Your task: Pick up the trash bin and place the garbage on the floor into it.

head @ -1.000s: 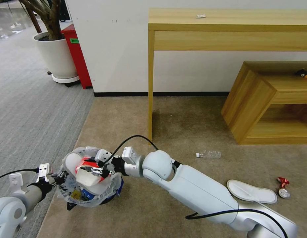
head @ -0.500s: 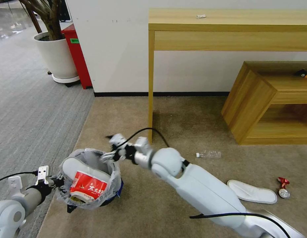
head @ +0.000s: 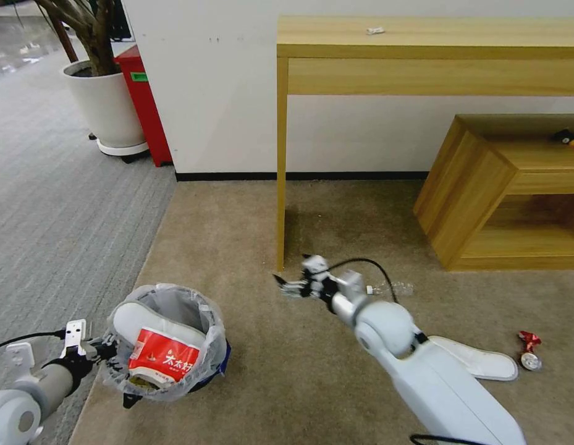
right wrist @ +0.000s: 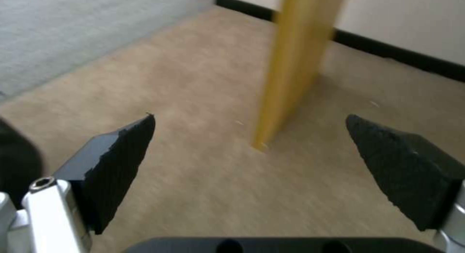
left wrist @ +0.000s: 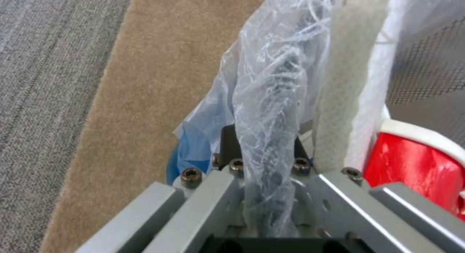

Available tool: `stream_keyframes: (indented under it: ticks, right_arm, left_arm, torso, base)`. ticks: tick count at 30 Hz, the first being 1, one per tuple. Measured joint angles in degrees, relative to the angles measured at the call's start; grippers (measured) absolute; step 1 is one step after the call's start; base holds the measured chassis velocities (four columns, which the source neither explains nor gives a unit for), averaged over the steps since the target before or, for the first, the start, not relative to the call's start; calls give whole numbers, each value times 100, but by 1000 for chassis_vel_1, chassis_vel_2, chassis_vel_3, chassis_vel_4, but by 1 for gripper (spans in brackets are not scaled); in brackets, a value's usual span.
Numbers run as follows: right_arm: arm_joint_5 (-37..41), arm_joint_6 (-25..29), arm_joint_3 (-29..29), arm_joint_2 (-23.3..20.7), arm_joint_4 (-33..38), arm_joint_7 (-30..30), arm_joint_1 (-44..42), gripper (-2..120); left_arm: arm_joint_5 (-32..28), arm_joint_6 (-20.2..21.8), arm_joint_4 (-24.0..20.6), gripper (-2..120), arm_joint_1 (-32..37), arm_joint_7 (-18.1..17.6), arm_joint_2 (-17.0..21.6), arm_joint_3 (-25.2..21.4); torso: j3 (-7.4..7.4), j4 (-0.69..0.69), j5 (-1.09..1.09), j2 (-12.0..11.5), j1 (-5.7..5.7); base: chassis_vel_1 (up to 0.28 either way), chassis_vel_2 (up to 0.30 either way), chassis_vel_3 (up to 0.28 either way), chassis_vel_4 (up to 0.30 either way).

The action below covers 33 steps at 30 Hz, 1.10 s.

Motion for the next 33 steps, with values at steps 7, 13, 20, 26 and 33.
stream_keyframes:
  ticks: [7,13,20,26,33]
  right_arm:
    - [-120,118,650,-128,71,-20,-417,100]
    - [-180,186,894,-183,110,-25,-644,100]
    - [-306,280,1091,-176,55,-89,-832,100]
    - [-494,397,1179,-260,-57,-222,-1002,100]
    - [-607,763,1203,-463,-464,-381,-1192,100]
  left_arm:
    - [68,0,-117,0,84,73,-76,-28]
    - [130,-1,-185,0,117,101,-152,-2]
    - [146,-1,-232,0,179,136,-182,-38]
    - [186,-1,-233,0,208,150,-225,-45]
    - [231,-1,-232,0,235,204,-272,-39]
  torso:
    - [0,0,-1,0,0]
    - [0,-1,-1,0,0]
    - [0,0,0,0,0]
    - [0,-1,-2,0,0]
    - [1,-2,1,0,0]
  base:
    - [-106,-110,116,95]
    - [-221,-211,201,204]
    - [-262,-276,257,278]
    - [-305,-317,301,310]
    - [-247,-257,231,219]
